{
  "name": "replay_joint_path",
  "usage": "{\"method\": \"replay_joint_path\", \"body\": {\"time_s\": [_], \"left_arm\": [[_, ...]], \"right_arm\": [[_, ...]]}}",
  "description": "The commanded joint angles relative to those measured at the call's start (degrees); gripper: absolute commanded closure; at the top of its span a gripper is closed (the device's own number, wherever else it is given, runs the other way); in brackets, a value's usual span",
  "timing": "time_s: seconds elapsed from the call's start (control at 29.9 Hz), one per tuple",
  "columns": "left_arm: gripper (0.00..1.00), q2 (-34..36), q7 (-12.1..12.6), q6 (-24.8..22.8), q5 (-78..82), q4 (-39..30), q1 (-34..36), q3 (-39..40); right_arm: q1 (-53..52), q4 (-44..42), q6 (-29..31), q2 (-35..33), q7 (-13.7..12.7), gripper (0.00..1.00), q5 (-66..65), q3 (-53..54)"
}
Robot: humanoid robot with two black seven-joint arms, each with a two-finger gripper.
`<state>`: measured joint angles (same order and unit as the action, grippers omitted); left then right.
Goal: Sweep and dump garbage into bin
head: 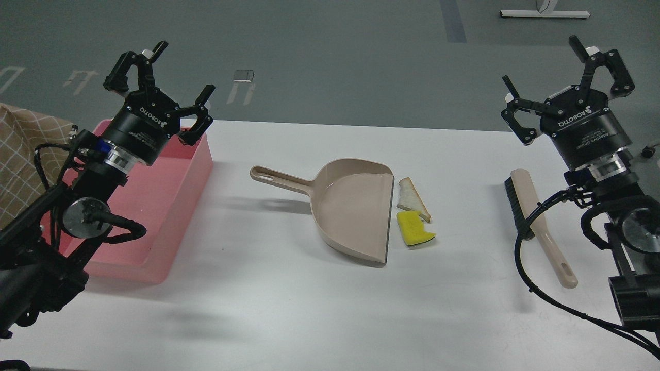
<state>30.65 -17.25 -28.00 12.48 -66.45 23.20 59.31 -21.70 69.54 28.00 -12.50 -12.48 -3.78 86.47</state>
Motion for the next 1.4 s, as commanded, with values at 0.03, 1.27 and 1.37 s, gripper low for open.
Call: {"method": "replay_joint_path", "body": {"time_s": [0.03,1.27,1.37], "left_arm": [[0.02,-0.07,-0.24,0.0,0.0,0.0,0.35,-0.6],[0.02,0.55,-0.16,0.0,0.09,0.0,0.7,0.46],[0.02,0.64,-0.24,0.0,0.09,0.0,0.7,0.46]], "right_arm": [[0.08,0.07,0.0,-0.07,0.0,0.0,0.0,0.02],[-0.1,0.33,0.0,0.02,0.0,0.0,0.09,-0.07],[-0.1,0.33,0.0,0.02,0.0,0.0,0.09,0.02]]}}
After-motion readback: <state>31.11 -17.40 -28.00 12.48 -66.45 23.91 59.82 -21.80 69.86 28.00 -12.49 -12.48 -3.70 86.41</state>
